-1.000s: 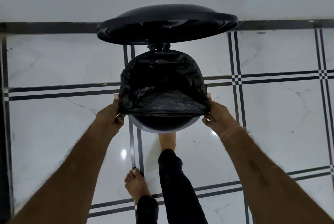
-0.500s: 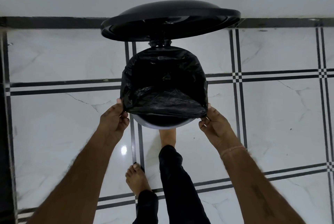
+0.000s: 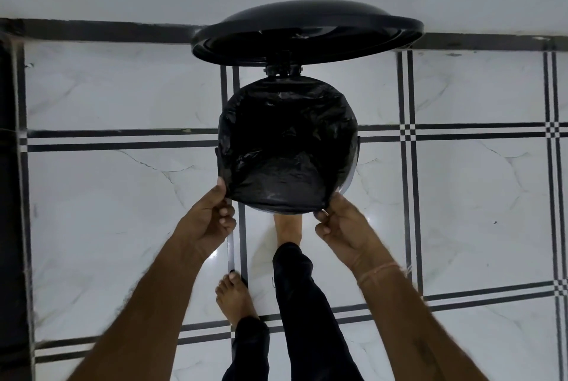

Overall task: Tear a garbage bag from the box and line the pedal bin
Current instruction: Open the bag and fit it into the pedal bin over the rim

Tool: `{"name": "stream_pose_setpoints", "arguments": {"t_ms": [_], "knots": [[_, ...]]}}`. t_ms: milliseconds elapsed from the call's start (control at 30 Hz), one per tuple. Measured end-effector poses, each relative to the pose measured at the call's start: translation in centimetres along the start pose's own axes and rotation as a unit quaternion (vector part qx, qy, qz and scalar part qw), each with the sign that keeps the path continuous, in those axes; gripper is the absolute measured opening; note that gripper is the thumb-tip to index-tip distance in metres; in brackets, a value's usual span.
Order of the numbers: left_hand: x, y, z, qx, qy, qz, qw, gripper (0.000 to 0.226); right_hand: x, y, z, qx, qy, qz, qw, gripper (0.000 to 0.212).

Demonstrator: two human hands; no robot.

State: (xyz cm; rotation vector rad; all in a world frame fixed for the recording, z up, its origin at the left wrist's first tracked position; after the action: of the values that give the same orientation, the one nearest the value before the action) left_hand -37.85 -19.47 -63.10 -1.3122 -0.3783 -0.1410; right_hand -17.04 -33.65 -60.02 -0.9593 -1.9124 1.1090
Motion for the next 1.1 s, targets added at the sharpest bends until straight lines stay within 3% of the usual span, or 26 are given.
{"name": "stream_pose_setpoints", "arguments": {"t_ms": [200, 533, 833, 933, 1000, 1100], "knots": [[-0.5, 0.4, -1.6, -0.013, -0.001, 0.002, 1.0, 0.022, 1.7, -0.2, 3.7, 0.01, 0.143, -0.034, 0.989, 0.034], [0.0, 1.3, -2.6, -0.023, -0.027, 0.034, 0.999, 0.022, 1.5, -0.2, 7.6, 0.008, 0.081, -0.024, 0.996, 0.045], [0.9, 3.9, -2.6, -0.062, 0.005, 0.085, 0.994, 0.028, 1.8, 2.0, 8.4, -0.001, 0.288, 0.018, 0.957, 0.05], [1.2, 3.5, -2.9, -0.029, -0.034, 0.102, 0.994, 0.02, 1.5, 2.6, 7.8, -0.005, 0.323, 0.032, 0.946, 0.042], [1.5, 2.3, -2.9, 0.016, -0.047, 0.095, 0.994, 0.03, 1.1, 2.9, 7.0, -0.013, 0.337, 0.036, 0.941, 0.038], [2.1, 1.0, -2.6, 0.055, 0.009, 0.084, 0.995, 0.037, 0.6, 3.0, 5.7, -0.003, 0.344, 0.047, 0.938, 0.038]]}}
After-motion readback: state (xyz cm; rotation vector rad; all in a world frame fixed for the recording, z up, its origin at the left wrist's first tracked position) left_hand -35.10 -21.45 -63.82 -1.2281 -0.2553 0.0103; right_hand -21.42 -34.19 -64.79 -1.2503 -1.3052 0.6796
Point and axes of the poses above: each hand's wrist, its own y-axis towards the middle knuckle, its own x-axis out of the palm, z = x × y, the point moved 1 cm from there along y, towards the middle knuckle
